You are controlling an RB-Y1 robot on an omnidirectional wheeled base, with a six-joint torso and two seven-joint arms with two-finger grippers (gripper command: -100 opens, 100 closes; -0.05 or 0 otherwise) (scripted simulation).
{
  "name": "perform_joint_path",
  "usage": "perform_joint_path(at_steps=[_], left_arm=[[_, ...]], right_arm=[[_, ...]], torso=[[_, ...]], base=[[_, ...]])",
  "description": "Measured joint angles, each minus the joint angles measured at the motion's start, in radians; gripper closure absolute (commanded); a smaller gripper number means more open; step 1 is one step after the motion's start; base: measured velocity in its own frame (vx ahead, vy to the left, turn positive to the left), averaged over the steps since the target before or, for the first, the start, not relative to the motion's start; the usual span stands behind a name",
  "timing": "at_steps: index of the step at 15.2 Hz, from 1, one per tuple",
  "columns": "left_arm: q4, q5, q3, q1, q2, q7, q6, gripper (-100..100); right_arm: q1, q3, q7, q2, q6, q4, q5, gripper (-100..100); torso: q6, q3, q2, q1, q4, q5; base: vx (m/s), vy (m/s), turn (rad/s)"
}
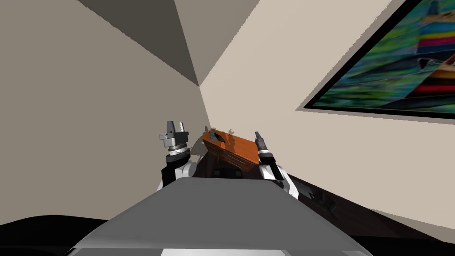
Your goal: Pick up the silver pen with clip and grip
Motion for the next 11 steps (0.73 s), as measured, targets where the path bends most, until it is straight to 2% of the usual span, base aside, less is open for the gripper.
perform_joint_path(at_steps=[4, 7, 9, 11], left_arm=[[0.000, 0.000, 0.000, 0.000, 0.000, 0.000, 0.000, 0], [0.000, 0.000, 0.000, 0.000, 0.000, 0.000, 0.000, 0], [0.000, 0.000, 0.000, 0.000, 0.000, 0.000, 0.000, 0], [0.000, 0.000, 0.000, 0.000, 0.000, 0.000, 0.000, 0]], right_arm=[[-0.027, -0.025, 0.012, -0.048, 0.065, 0.077, -0.014, -100], [-0.044, -0.031, 0.036, -0.062, 0.095, 0.151, -0.015, -100], [-0.059, -0.038, 0.050, -0.075, 0.133, 0.192, -0.017, -100], [-0.063, -0.043, 0.059, -0.083, 0.155, 0.219, -0.019, -100]], torso=[[0.000, 0.000, 0.000, 0.000, 0.000, 0.000], [0.000, 0.000, 0.000, 0.001, 0.000, 0.000], [0.000, -0.001, -0.001, 0.000, 0.000, 0.000], [0.000, 0.000, 0.000, 0.000, 0.000, 0.000]], base=[[0.002, 0.043, 0.234], [0.010, 0.046, 0.268], [0.017, 0.031, 0.141], [0.008, 0.033, 0.248]])
